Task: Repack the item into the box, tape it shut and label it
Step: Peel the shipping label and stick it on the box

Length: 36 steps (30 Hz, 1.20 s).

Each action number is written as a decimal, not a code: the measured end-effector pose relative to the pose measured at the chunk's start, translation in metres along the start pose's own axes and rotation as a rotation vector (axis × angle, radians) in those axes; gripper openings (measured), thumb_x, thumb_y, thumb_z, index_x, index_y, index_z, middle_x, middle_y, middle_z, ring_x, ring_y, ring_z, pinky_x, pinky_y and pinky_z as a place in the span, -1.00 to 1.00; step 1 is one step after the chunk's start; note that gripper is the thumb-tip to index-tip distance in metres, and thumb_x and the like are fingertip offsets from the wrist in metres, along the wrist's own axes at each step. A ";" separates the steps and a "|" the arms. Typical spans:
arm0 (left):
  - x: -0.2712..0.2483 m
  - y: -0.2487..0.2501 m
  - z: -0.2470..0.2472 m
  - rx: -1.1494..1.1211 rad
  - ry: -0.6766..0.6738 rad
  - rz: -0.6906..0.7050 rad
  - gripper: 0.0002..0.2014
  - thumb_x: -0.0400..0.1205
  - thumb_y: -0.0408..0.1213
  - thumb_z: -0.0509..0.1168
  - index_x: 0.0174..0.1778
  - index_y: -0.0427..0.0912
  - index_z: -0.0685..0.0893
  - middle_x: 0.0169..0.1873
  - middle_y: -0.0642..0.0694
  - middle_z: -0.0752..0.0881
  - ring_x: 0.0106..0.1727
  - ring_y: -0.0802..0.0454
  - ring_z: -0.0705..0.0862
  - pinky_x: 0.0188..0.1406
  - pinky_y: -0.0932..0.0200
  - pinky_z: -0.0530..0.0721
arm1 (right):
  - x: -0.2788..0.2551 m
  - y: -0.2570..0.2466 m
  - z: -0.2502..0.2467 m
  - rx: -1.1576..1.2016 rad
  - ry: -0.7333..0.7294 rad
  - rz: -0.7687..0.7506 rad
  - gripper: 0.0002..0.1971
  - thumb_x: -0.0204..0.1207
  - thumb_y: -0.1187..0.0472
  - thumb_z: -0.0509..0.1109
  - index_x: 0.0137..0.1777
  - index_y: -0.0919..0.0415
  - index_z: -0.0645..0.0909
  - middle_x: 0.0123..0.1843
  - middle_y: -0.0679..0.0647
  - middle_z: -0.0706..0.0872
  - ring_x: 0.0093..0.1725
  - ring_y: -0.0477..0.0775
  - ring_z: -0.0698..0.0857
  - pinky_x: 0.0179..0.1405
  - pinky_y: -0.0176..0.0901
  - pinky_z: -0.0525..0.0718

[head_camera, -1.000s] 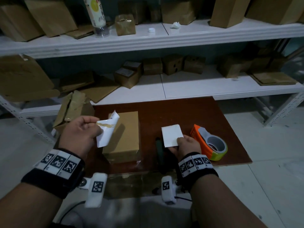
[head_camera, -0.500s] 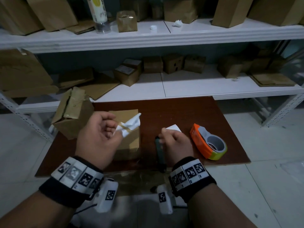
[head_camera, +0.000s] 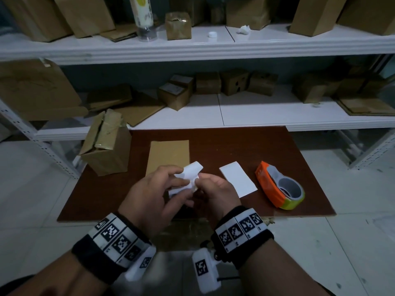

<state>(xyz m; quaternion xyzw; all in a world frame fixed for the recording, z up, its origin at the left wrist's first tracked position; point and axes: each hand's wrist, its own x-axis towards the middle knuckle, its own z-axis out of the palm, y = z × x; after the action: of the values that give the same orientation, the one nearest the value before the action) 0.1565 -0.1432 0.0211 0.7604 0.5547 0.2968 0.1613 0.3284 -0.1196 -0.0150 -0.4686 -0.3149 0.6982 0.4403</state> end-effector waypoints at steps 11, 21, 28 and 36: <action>0.031 -0.034 -0.013 -0.007 0.108 -0.150 -0.44 0.41 -0.22 0.63 0.29 0.19 0.60 0.22 0.17 0.66 0.18 0.17 0.65 0.19 0.15 0.65 | 0.005 0.010 0.006 -0.238 -0.016 -0.125 -0.62 0.50 0.57 0.38 0.24 0.23 0.71 -0.04 0.11 0.89 -0.17 0.06 0.87 -0.29 -0.15 0.78; 0.083 -0.077 -0.022 -0.605 0.198 -0.468 -0.50 0.45 -0.45 0.57 0.24 -0.12 0.55 -0.13 -0.08 0.87 -0.03 -0.01 0.84 0.16 -0.13 0.75 | 0.037 0.005 0.026 -0.337 0.003 -0.222 -0.59 0.51 0.50 0.44 0.13 -0.07 0.72 -0.08 0.02 0.89 0.00 0.03 0.86 0.04 0.15 0.82; 0.116 -0.092 -0.032 -0.428 -0.031 -0.403 -0.52 0.43 -0.36 0.61 0.15 -0.01 0.54 -0.26 -0.02 0.87 -0.22 0.17 0.83 -0.09 0.10 0.69 | 0.057 0.002 0.026 -0.818 0.157 -0.343 -0.80 0.54 0.02 0.51 0.03 -0.16 0.52 -0.13 -0.10 0.84 -0.14 -0.22 0.81 -0.18 -0.10 0.84; 0.145 -0.111 -0.024 -0.272 -0.176 -0.375 -0.51 0.39 -0.30 0.65 0.10 0.04 0.54 -0.30 0.06 0.86 -0.17 0.17 0.85 0.21 -0.15 0.71 | 0.074 0.004 0.031 -0.937 0.160 -0.305 -0.80 0.55 0.07 0.50 -0.06 -0.01 0.49 -0.17 -0.13 0.75 -0.17 -0.27 0.73 -0.17 -0.19 0.80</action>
<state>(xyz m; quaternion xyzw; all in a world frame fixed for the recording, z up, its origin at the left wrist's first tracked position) 0.0887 0.0282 0.0155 0.6384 0.6247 0.2663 0.3622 0.2851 -0.0551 -0.0353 -0.6167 -0.6249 0.3710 0.3025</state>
